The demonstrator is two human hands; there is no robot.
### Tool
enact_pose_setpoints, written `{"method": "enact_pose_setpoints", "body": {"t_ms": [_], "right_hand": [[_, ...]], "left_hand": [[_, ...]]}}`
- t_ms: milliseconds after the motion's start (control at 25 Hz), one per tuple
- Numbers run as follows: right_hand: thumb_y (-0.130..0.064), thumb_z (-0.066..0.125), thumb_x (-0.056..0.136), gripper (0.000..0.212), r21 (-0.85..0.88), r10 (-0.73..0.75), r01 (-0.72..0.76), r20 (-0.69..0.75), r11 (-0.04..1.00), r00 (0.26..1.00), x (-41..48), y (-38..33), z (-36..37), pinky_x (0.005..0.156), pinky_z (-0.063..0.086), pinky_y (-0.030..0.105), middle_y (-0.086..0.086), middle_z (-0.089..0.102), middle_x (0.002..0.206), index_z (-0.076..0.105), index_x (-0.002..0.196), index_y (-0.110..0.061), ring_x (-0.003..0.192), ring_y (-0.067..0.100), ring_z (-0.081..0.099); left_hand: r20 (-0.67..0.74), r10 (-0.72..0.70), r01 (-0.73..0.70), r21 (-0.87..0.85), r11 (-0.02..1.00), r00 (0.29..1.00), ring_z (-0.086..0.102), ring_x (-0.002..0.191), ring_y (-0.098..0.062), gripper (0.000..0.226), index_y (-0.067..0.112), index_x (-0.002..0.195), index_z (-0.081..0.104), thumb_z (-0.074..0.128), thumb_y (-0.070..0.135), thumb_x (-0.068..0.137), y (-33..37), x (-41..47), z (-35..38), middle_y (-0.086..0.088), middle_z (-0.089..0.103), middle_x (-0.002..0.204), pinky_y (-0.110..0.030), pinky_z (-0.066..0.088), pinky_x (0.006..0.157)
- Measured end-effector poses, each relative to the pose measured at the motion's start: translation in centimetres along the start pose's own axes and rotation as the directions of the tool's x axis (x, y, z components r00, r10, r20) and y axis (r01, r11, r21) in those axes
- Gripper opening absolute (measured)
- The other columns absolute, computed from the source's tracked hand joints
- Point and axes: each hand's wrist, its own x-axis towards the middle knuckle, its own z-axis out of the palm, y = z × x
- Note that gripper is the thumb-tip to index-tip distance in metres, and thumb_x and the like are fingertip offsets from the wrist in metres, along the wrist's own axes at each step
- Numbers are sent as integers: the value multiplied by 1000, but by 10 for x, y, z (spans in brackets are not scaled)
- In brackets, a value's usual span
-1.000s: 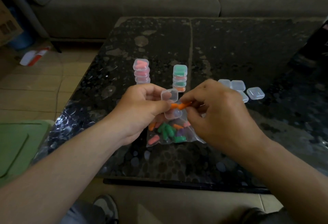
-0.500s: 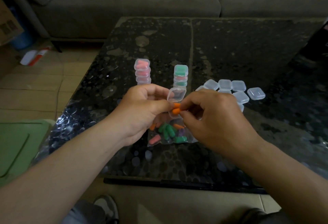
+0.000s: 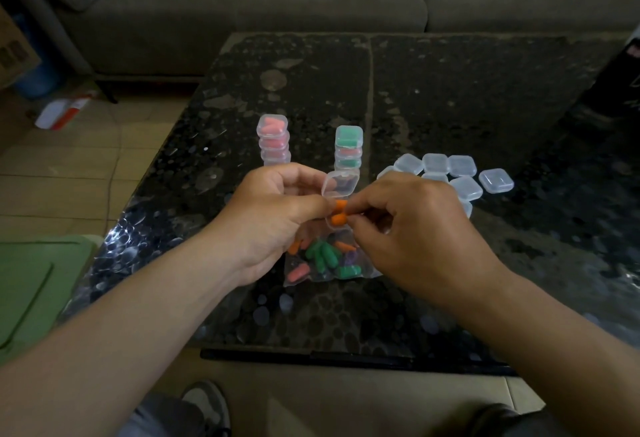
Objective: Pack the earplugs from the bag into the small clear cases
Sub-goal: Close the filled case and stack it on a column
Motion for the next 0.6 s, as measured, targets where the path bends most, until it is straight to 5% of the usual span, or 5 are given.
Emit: {"method": "enact_pose_setpoints", "body": {"t_ms": [160, 280, 440, 600], "right_hand": [[-18, 68, 89, 14, 48, -15, 19, -87, 999, 996, 1, 0, -3, 65, 50, 18, -7, 68, 83, 80, 92, -24, 70, 4, 59], [-17, 68, 89, 15, 57, 48, -41, -125, 997, 991, 2, 1, -7, 69, 53, 26, -8, 66, 92, 72, 103, -21, 80, 6, 62], [-21, 73, 85, 63, 79, 8, -9, 5, 997, 1000, 1, 0, -7, 80, 52, 15, -16, 52, 119, 48, 143, -28, 104, 0, 54], [-23, 75, 86, 66, 41, -33, 31, 39, 999, 999, 1, 0, -7, 80, 48, 11, -17, 51, 120, 46, 145, -28, 106, -2, 49]], "left_hand": [[12, -14, 15, -38, 999, 1000, 75, 71, -23, 16, 0, 100, 70, 72, -7, 86, 3, 0, -1, -16, 76, 87, -27, 60, 57], [28, -17, 19, -66, 998, 999, 77, 77, -24, 21, 2, 99, 71, 74, -2, 79, 5, 1, -3, -16, 78, 89, -37, 66, 74], [50, -23, 28, -91, 995, 998, 77, 76, -21, 31, 1, 100, 72, 74, 4, 69, 6, 0, -4, -14, 78, 88, -32, 65, 70], [92, -30, 37, -75, 997, 995, 78, 83, -22, 27, 0, 105, 73, 72, 1, 78, 6, 0, -8, -14, 79, 95, -28, 62, 67]]}}
